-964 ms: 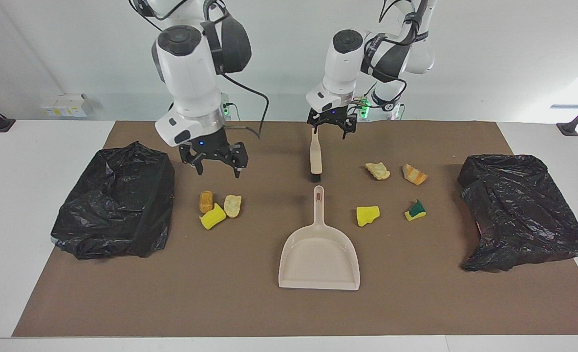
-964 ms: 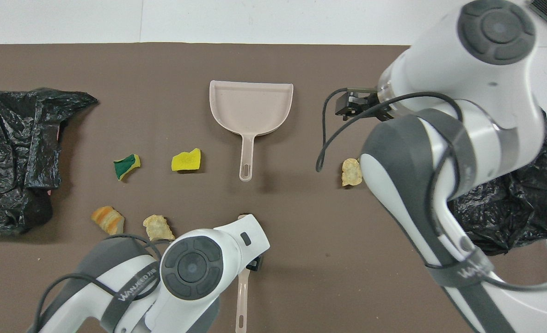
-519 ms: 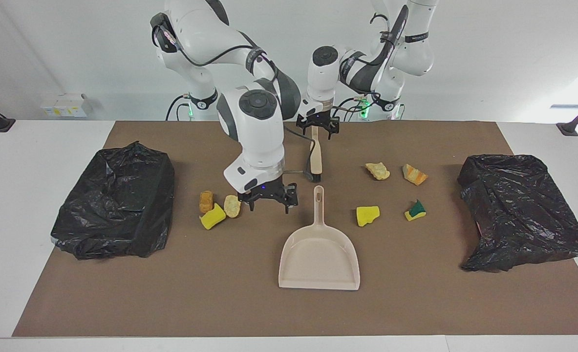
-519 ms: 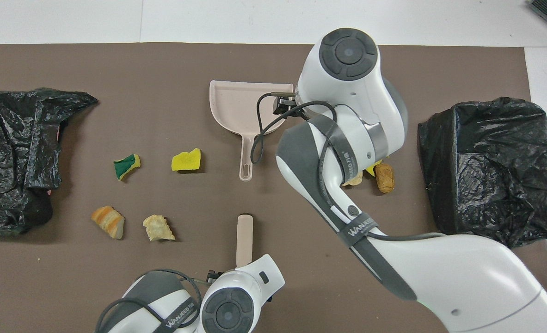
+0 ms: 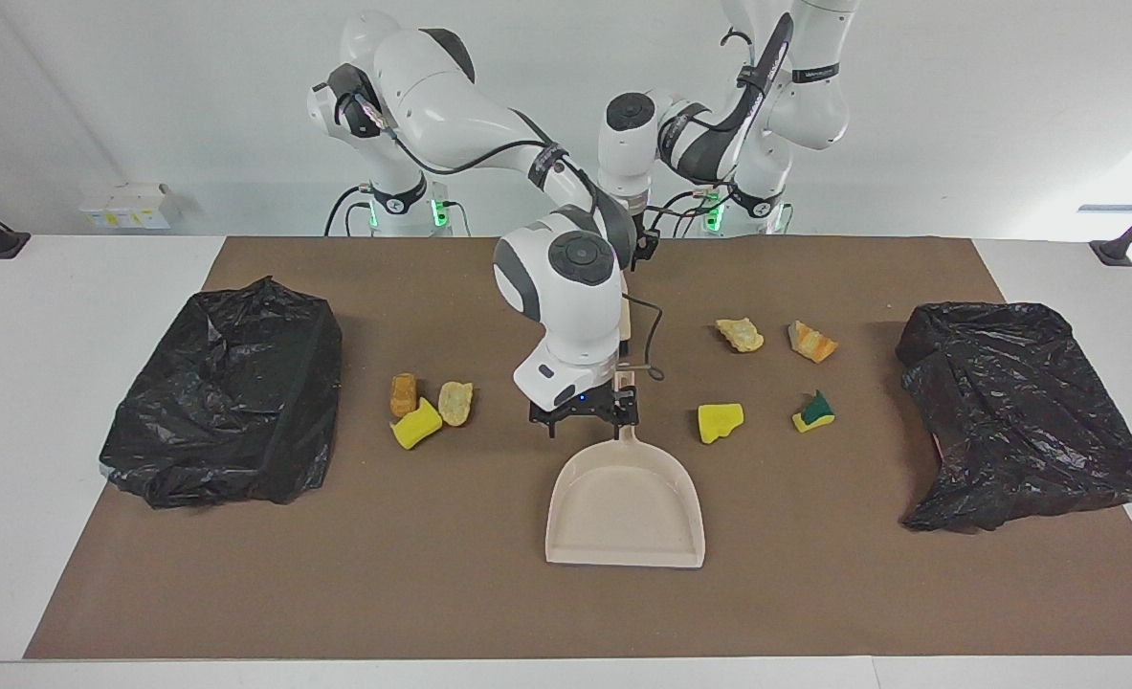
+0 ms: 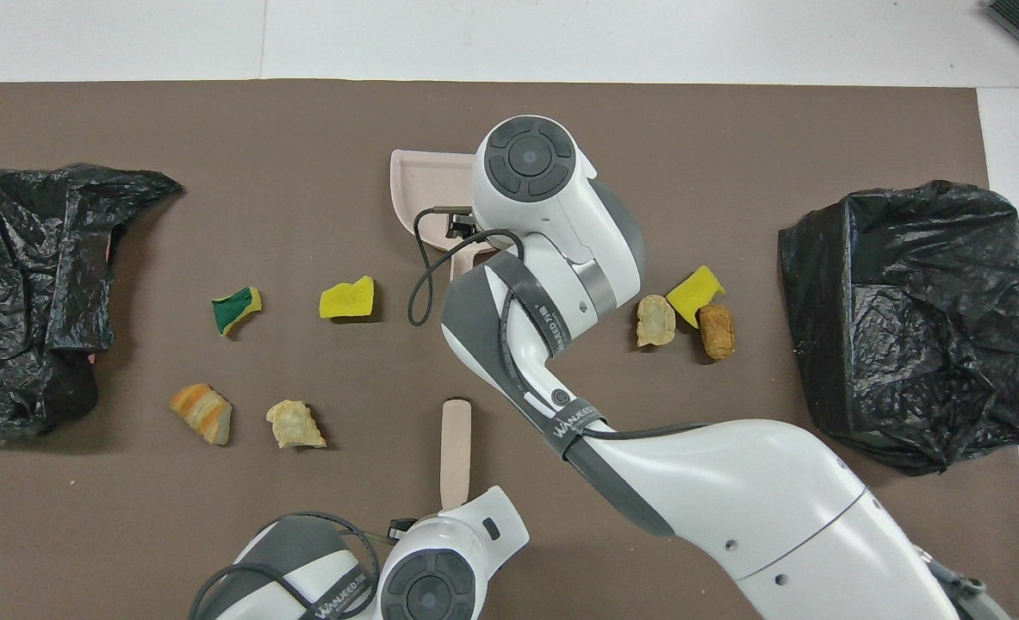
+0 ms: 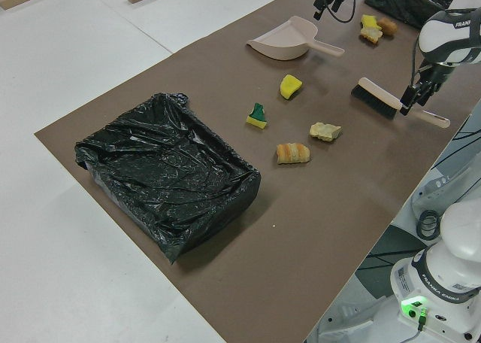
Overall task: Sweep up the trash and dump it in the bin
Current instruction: 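Grasp the dustpan handle with the right gripper while the left gripper grasps the brush, then lift the brush with the left gripper while the right gripper positions the dustpan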
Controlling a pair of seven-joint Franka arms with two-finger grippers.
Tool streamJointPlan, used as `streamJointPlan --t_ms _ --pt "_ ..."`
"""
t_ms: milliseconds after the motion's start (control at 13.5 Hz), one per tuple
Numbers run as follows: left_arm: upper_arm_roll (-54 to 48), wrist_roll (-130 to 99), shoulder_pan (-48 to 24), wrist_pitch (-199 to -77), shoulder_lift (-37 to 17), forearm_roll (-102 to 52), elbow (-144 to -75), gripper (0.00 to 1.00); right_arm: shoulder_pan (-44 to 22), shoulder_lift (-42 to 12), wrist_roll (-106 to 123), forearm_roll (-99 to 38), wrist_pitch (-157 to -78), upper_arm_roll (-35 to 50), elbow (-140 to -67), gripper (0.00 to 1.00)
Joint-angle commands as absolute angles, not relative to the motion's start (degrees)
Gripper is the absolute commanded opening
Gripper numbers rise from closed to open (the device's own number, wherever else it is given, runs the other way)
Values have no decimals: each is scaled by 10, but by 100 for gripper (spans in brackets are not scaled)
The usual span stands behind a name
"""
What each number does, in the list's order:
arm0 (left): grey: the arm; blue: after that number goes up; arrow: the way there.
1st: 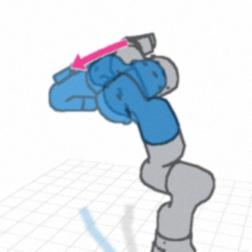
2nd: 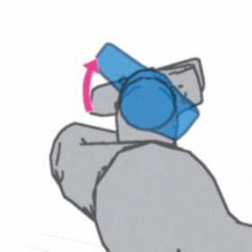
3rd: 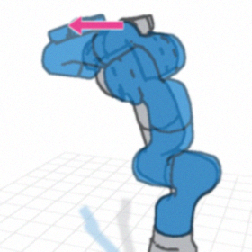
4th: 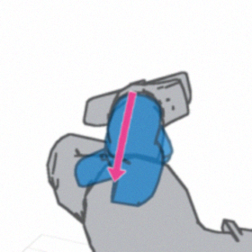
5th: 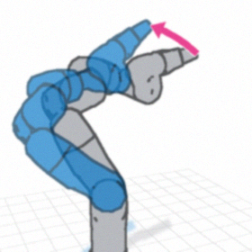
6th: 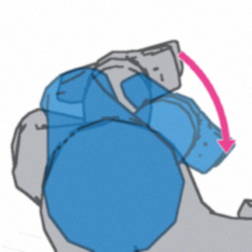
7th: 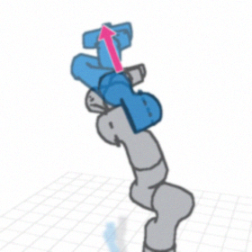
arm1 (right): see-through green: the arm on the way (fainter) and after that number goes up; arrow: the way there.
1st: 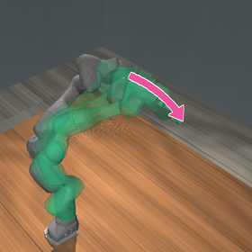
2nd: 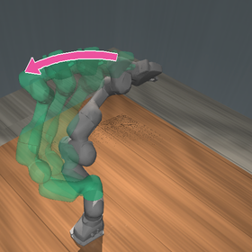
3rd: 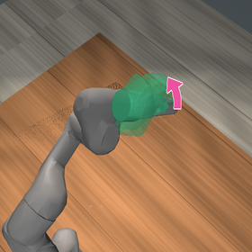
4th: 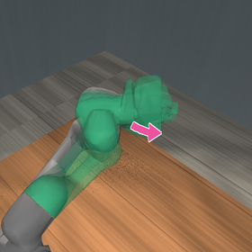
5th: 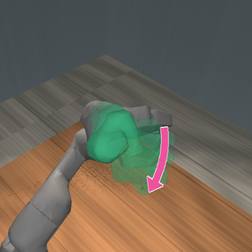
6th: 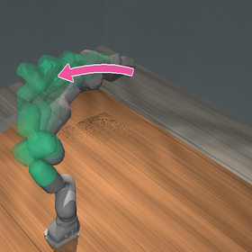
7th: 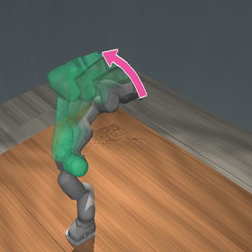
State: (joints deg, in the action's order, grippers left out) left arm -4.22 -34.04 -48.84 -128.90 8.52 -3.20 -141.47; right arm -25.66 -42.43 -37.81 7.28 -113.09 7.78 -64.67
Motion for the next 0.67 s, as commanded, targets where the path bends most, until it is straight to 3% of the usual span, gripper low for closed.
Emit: streamJointPlan --t_ms 0,222,593 --pt "-36 -357 -488 -1248 104 -38 -1419 0 -272 -436 -391 81 -1139 80 -625 100" --pt "-30 -358 -433 -1183 115 -38 -1390 0 -284 -434 -391 76 -1129 83 -626 95" --pt "-29 -327 -305 -1075 194 -38 -1390 0 -302 -440 -388 79 -1129 88 -633 84"
